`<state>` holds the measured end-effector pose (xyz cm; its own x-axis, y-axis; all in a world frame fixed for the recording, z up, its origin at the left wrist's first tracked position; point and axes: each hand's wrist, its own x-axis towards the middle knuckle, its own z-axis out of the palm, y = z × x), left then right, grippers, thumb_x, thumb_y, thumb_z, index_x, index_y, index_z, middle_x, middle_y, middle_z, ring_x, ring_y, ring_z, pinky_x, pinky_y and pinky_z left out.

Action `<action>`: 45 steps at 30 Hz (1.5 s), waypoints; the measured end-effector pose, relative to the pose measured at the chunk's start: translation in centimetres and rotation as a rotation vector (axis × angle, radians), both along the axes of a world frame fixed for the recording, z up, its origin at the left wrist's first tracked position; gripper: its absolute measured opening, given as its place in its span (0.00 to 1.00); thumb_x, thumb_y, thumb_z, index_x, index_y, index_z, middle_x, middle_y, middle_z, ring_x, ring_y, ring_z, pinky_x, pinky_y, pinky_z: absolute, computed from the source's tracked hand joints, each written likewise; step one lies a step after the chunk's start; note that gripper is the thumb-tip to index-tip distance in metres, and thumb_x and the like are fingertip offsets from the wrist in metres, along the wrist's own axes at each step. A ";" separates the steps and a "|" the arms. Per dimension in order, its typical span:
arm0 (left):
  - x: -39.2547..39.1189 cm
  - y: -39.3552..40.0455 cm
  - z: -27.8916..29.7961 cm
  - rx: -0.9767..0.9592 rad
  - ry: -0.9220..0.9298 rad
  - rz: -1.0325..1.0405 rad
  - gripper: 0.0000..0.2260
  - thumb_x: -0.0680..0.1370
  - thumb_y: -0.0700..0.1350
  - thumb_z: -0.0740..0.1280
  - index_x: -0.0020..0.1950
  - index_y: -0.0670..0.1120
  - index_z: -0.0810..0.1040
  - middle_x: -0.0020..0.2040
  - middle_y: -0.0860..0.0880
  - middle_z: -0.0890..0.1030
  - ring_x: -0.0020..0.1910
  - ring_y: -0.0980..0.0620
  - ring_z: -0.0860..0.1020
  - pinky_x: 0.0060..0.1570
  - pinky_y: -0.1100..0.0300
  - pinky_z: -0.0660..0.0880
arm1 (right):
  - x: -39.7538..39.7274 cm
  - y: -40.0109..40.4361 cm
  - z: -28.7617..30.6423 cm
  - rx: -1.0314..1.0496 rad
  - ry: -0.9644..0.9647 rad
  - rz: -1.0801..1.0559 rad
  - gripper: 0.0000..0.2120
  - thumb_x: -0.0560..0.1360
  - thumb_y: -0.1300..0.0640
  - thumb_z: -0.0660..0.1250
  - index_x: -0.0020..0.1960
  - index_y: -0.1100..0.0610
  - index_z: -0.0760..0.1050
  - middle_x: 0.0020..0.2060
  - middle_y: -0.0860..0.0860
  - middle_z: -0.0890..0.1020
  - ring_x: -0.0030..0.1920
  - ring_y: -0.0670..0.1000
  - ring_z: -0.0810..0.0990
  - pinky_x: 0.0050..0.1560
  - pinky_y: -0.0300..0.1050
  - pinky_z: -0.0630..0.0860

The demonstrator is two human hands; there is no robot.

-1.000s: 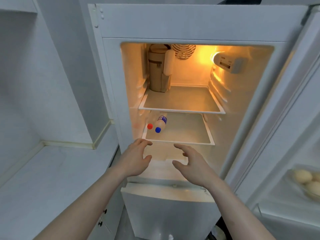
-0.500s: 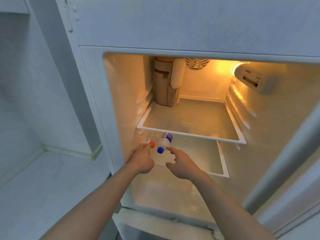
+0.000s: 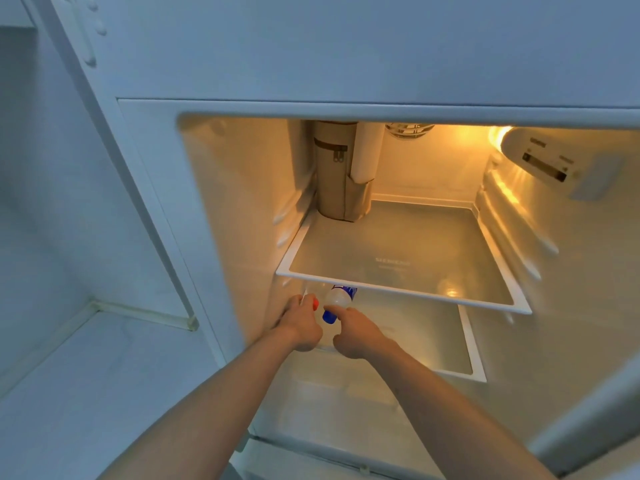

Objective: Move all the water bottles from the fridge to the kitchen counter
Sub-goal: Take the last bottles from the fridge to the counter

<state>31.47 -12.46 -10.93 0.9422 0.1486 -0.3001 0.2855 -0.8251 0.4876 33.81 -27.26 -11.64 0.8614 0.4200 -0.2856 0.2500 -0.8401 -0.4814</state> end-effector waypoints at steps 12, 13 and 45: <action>1.7 -0.4 -0.7 0.041 0.057 -0.030 0.35 0.76 0.40 0.61 0.82 0.51 0.54 0.78 0.45 0.54 0.77 0.42 0.61 0.76 0.47 0.62 | 0.8 -4.2 -1.8 -0.044 -0.104 -0.148 0.25 0.74 0.61 0.67 0.68 0.46 0.67 0.60 0.53 0.78 0.55 0.56 0.78 0.52 0.50 0.79; 1.8 -0.4 -0.8 0.048 0.059 -0.030 0.35 0.76 0.40 0.61 0.82 0.51 0.55 0.77 0.45 0.54 0.76 0.41 0.61 0.76 0.47 0.62 | 0.7 -4.7 -1.9 -0.033 -0.111 -0.174 0.23 0.75 0.59 0.68 0.67 0.47 0.67 0.60 0.53 0.78 0.55 0.56 0.78 0.50 0.49 0.78; -6.3 -2.5 -2.5 0.279 -0.191 -0.223 0.13 0.80 0.44 0.66 0.59 0.58 0.67 0.54 0.53 0.73 0.51 0.50 0.74 0.52 0.56 0.77 | -2.6 -9.1 -5.9 0.260 -0.194 -0.455 0.18 0.81 0.53 0.70 0.59 0.47 0.61 0.52 0.48 0.77 0.48 0.51 0.80 0.49 0.47 0.82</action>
<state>25.20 -14.98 -13.43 0.9955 -0.0150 -0.0934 0.0101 -0.9648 0.2627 31.20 -36.31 -17.51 0.9988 0.0285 -0.0406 -0.0059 -0.7434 -0.6688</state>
